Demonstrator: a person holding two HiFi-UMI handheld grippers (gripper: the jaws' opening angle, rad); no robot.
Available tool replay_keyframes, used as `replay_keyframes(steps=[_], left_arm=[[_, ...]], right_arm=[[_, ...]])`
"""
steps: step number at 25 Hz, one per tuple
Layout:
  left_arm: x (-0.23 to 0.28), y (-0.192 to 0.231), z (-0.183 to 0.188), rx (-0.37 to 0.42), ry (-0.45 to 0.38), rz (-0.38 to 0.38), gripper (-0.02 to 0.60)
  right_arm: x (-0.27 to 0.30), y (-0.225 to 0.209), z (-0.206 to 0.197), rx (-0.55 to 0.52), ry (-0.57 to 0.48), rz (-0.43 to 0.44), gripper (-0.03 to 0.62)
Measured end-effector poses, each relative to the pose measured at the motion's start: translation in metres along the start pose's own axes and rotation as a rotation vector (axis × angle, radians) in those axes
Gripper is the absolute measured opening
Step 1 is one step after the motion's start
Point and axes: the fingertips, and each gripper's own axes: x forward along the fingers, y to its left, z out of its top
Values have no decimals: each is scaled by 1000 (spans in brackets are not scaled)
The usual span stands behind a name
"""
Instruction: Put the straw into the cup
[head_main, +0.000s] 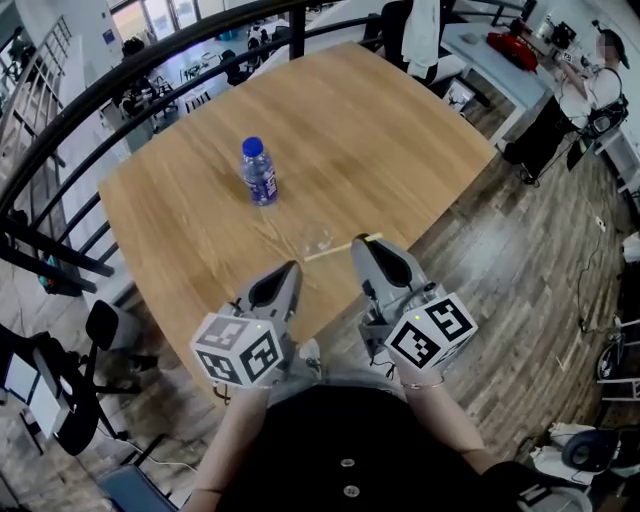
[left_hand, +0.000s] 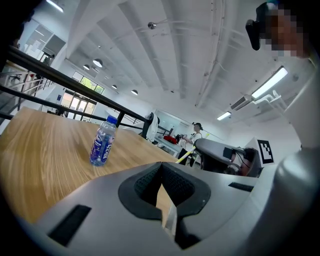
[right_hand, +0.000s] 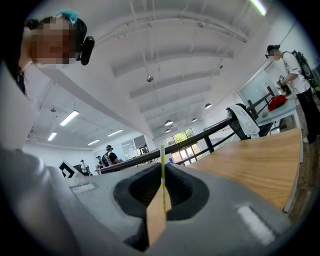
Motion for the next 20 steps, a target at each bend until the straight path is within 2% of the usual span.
replay_keyframes(steps=[12,20], left_arm=[[8,12,10,-3,-1,-30,17],[4,18,1,-30,-3,-2,17]], right_arm=[[16,-1,16,5,-44,-9,20],[17,-7,11,22,-39,-6,20]])
